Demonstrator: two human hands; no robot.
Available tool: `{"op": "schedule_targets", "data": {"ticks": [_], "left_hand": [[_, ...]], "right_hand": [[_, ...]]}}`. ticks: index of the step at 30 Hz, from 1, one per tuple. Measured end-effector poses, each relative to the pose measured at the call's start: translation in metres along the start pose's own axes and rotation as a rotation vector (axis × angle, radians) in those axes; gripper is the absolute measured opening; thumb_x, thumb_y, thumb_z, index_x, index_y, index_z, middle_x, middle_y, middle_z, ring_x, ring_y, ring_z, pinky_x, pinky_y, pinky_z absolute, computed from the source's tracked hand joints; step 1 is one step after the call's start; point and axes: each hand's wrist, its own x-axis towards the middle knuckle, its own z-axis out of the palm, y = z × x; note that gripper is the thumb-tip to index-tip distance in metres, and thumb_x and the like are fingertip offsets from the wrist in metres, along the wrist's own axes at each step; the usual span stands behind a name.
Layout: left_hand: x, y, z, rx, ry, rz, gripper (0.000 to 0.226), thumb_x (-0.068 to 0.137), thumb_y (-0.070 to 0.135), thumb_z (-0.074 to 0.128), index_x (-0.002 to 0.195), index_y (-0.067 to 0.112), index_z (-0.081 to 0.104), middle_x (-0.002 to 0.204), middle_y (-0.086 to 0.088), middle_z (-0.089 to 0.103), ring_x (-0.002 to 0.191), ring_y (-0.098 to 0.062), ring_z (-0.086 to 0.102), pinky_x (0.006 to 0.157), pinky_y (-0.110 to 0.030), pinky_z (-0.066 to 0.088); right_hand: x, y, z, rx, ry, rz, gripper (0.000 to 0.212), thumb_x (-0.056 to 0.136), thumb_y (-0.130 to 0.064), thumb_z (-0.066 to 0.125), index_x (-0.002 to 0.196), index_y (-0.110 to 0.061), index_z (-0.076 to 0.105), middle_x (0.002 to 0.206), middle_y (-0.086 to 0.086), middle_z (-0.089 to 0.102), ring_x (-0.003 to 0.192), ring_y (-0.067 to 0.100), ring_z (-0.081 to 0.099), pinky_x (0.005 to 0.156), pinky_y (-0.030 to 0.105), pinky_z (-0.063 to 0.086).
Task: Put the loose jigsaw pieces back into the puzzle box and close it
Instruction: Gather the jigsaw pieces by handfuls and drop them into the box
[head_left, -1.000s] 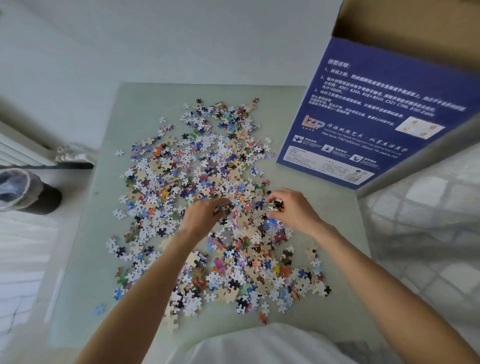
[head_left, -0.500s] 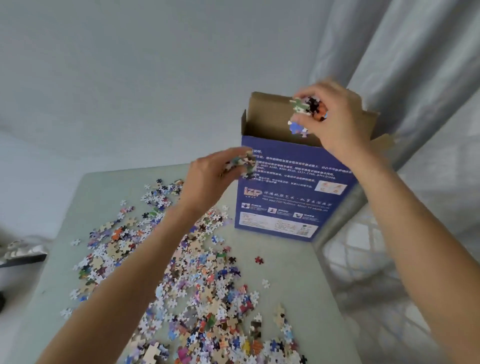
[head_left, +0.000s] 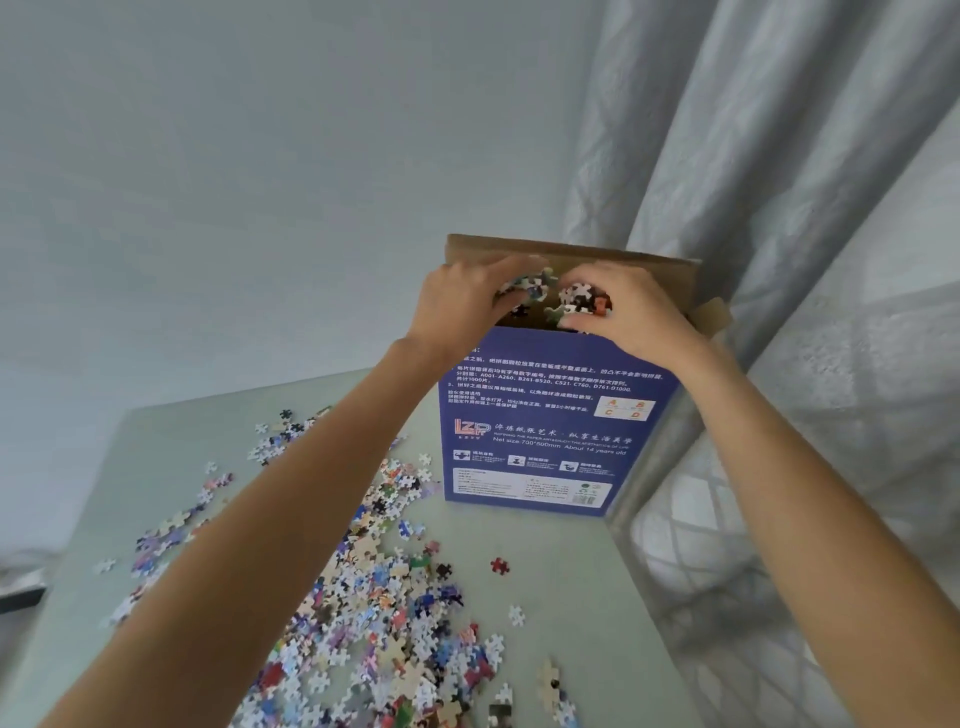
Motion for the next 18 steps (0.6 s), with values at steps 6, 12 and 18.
{"op": "schedule_targets", "data": {"ticks": [6, 12, 18], "left_hand": [[0.011, 0.004, -0.001, 0.214, -0.281, -0.033, 0.037, 0.092, 0.04, 0.051, 0.129, 0.036, 0.05, 0.1, -0.003, 0.069, 0.089, -0.026, 0.063, 0.063, -0.03, 0.04], [0.014, -0.002, -0.001, 0.277, -0.339, 0.006, 0.038, 0.094, 0.042, 0.046, 0.131, 0.039, 0.045, 0.102, -0.003, 0.068, 0.092, -0.027, 0.062, 0.063, -0.029, 0.036], [0.008, -0.01, 0.003, 0.206, -0.31, 0.038, 0.037, 0.092, 0.043, 0.049, 0.128, 0.034, 0.051, 0.1, 0.005, 0.07, 0.089, -0.022, 0.063, 0.067, -0.031, 0.045]], "right_hand": [[-0.003, 0.006, -0.003, 0.024, -0.005, 0.041, 0.026, 0.082, -0.023, 0.071, 0.107, -0.022, 0.065, 0.11, -0.005, 0.064, 0.1, 0.013, 0.057, 0.089, 0.035, 0.047], [-0.002, 0.001, 0.003, -0.049, 0.027, -0.002, 0.032, 0.083, -0.021, 0.069, 0.114, -0.024, 0.061, 0.114, -0.006, 0.06, 0.101, 0.01, 0.055, 0.088, 0.034, 0.048], [-0.001, -0.005, 0.006, -0.115, 0.043, -0.049, 0.04, 0.082, -0.015, 0.069, 0.12, -0.018, 0.056, 0.111, -0.003, 0.055, 0.092, 0.01, 0.058, 0.08, 0.034, 0.053]]}}
